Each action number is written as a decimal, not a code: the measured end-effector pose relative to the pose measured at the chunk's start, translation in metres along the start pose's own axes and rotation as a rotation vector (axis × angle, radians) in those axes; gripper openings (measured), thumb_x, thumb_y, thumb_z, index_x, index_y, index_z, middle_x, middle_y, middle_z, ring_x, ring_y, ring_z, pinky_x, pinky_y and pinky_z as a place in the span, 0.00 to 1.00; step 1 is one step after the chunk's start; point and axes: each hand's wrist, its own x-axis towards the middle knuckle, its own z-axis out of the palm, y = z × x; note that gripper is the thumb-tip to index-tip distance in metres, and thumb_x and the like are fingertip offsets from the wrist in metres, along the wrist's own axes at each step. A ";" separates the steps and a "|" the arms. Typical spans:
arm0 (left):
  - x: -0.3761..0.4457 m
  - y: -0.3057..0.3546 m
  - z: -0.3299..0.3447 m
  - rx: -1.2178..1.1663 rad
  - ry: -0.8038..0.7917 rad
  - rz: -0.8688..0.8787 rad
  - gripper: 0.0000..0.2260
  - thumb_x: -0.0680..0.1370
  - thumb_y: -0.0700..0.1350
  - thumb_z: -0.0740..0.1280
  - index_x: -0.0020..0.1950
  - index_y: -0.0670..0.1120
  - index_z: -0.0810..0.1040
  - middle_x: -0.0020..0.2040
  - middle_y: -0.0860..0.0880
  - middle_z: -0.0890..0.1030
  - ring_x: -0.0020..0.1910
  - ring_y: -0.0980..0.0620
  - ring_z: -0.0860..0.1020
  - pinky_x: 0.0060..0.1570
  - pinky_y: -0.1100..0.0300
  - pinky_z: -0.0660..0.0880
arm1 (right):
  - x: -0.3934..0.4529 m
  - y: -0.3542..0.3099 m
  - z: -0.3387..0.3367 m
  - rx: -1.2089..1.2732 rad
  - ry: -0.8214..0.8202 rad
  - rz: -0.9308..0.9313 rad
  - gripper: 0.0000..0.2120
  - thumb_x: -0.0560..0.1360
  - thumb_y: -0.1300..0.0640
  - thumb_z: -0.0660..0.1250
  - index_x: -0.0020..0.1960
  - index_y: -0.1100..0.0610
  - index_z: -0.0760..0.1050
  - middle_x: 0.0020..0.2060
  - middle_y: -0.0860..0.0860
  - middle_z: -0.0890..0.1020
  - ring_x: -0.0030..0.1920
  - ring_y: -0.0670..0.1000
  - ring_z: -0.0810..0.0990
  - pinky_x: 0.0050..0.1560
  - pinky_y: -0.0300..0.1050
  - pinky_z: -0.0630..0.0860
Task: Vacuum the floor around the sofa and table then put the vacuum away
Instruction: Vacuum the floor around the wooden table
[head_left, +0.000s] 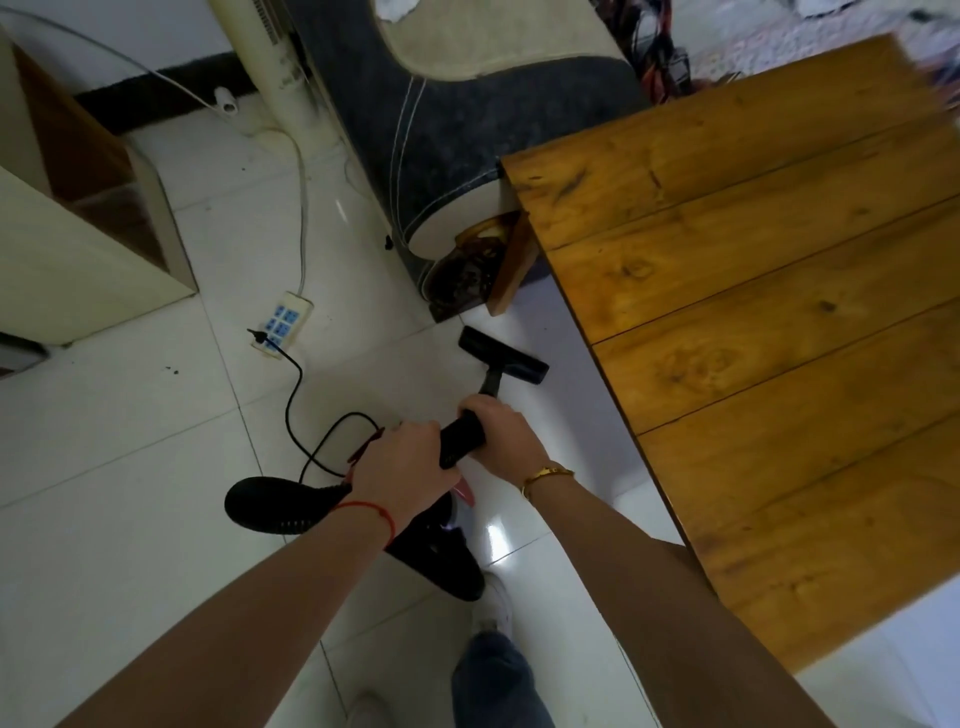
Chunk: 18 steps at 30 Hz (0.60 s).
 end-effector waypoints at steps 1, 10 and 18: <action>-0.004 0.000 0.001 0.009 -0.010 0.009 0.07 0.73 0.52 0.66 0.45 0.49 0.73 0.34 0.52 0.76 0.29 0.55 0.73 0.26 0.62 0.65 | -0.006 -0.001 0.002 0.004 0.006 0.012 0.10 0.69 0.62 0.70 0.49 0.60 0.74 0.48 0.55 0.80 0.45 0.56 0.81 0.47 0.52 0.79; -0.071 -0.014 0.022 0.103 -0.114 0.138 0.06 0.74 0.50 0.64 0.40 0.48 0.73 0.30 0.53 0.75 0.26 0.56 0.73 0.24 0.63 0.65 | -0.086 -0.018 0.053 0.075 0.041 0.159 0.12 0.69 0.64 0.67 0.51 0.54 0.74 0.48 0.53 0.80 0.44 0.56 0.81 0.46 0.49 0.78; -0.124 -0.046 0.040 0.129 -0.215 0.255 0.07 0.73 0.49 0.66 0.42 0.46 0.73 0.36 0.50 0.78 0.35 0.50 0.78 0.34 0.58 0.75 | -0.147 -0.045 0.100 0.175 0.072 0.232 0.17 0.68 0.57 0.72 0.56 0.53 0.74 0.53 0.53 0.79 0.50 0.56 0.80 0.52 0.48 0.76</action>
